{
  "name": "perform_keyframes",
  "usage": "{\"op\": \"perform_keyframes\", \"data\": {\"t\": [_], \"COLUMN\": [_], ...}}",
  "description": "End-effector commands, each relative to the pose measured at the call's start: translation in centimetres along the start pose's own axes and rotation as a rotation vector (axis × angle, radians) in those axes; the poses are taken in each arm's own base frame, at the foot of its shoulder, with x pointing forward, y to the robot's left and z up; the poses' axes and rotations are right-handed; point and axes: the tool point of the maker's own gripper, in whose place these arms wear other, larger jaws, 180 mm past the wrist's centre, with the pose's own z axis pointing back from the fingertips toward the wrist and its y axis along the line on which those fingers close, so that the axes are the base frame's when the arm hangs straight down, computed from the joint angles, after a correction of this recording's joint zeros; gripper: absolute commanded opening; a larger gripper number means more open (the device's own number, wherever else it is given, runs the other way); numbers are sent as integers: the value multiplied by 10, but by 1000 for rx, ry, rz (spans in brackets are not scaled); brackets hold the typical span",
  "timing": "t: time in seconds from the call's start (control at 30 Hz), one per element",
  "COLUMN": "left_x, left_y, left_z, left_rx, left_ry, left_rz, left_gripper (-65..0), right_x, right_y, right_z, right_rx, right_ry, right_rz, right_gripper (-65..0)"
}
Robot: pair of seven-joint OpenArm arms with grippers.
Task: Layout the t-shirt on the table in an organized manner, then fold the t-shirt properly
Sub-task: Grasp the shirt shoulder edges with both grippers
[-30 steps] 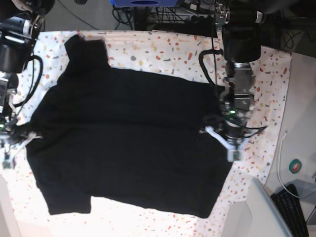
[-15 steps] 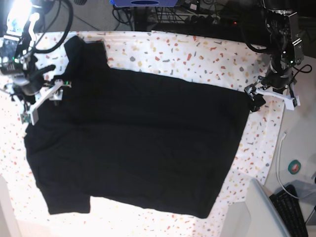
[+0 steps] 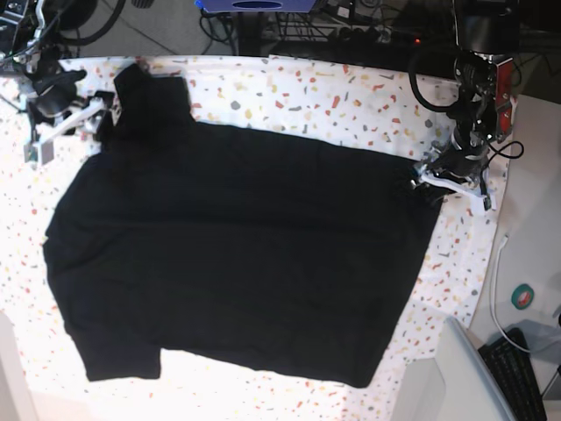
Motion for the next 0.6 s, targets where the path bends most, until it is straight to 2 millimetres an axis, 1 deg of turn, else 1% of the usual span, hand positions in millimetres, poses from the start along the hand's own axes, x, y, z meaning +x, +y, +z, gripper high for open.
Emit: {"op": "perform_keyframes", "data": {"t": [0.0,0.03,0.07,0.13,0.2,0.23,0.3,0.33,0.37,0.43,0.47,0.57], "left_x": [-9,-7,-3,6,15,21,28,30,33,42,45,55], "left_y": [-7,-7,-7,-11,-18,-22,-26,-25,-29,-38,-39,-35], "left_z": [-1,-1,-1,1,4,5,8,11,14,20,23,29], "left_rx": [-23,-23,-24,-33,-52,-60,-70,-71,-79,-102,-106,-98], "left_ry": [47,43,36,15,-8,-22,-41,-45,-57,-85,-95,-124], "left_rz": [-5,-4,-7,-18,-32,-38,-49,-60,-67,-84,-93,-96], "left_gripper": [-499,-609,-650,-650,-650,-650,-650,-650,-650,-650,-650,-650], "right_x": [4,-6,-16,-29,-32,-34,-39,-44,-45,-43,-40,-39], "right_y": [-3,-6,-9,-13,-15,-12,5,10,16,23,27,35], "right_z": [-1,-5,-9,-13,-14,-14,-18,-18,-18,-16,-15,-18], "right_rx": [2,-4,-6,-10,-12,-3,38,52,65,81,87,106], "right_ry": [-16,13,36,71,82,92,114,125,127,120,110,113], "right_rz": [-1,-12,-28,-47,-44,-36,-2,7,17,35,40,56], "right_gripper": [-234,-236,-237,-237,-237,-237,-237,-239,-239,-239,-239,-239]}}
